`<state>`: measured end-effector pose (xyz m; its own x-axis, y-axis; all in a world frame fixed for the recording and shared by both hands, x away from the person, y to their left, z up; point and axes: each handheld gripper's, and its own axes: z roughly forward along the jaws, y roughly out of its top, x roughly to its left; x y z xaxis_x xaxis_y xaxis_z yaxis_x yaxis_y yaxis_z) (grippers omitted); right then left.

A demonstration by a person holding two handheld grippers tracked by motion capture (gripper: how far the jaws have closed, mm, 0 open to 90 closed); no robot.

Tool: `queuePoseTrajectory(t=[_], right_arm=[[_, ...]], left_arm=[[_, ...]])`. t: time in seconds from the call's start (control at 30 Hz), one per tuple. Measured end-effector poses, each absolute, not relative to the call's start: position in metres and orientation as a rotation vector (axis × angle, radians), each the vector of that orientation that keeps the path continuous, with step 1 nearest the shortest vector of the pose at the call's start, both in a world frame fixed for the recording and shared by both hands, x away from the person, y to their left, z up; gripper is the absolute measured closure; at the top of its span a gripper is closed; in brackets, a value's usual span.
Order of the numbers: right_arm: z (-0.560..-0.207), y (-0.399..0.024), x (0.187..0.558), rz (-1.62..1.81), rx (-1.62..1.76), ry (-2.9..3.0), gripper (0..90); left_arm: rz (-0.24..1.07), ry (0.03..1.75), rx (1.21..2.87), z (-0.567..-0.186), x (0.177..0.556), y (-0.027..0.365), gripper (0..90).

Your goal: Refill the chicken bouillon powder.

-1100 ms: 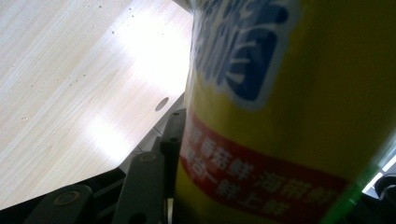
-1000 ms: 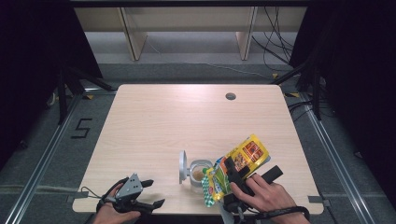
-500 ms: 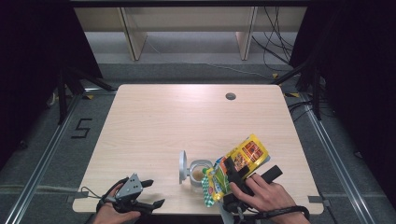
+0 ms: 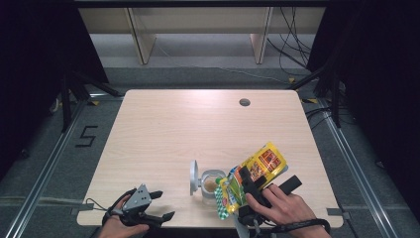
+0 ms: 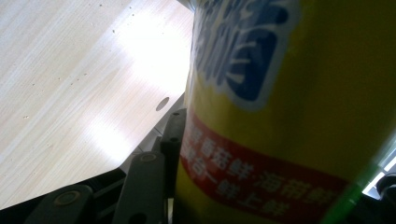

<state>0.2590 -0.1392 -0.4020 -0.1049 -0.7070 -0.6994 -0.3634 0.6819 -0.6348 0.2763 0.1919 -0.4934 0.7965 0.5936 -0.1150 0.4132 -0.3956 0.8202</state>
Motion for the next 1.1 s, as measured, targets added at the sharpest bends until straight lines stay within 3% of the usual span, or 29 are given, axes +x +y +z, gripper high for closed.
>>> queuePoseTrajectory(t=[1.1], right_arm=[[-0.411,-0.140,0.258,-0.309,-0.772,1.751,63.2]], left_arm=[[0.258,0.732,2.051,-0.493,0.276,0.193,20.7]])
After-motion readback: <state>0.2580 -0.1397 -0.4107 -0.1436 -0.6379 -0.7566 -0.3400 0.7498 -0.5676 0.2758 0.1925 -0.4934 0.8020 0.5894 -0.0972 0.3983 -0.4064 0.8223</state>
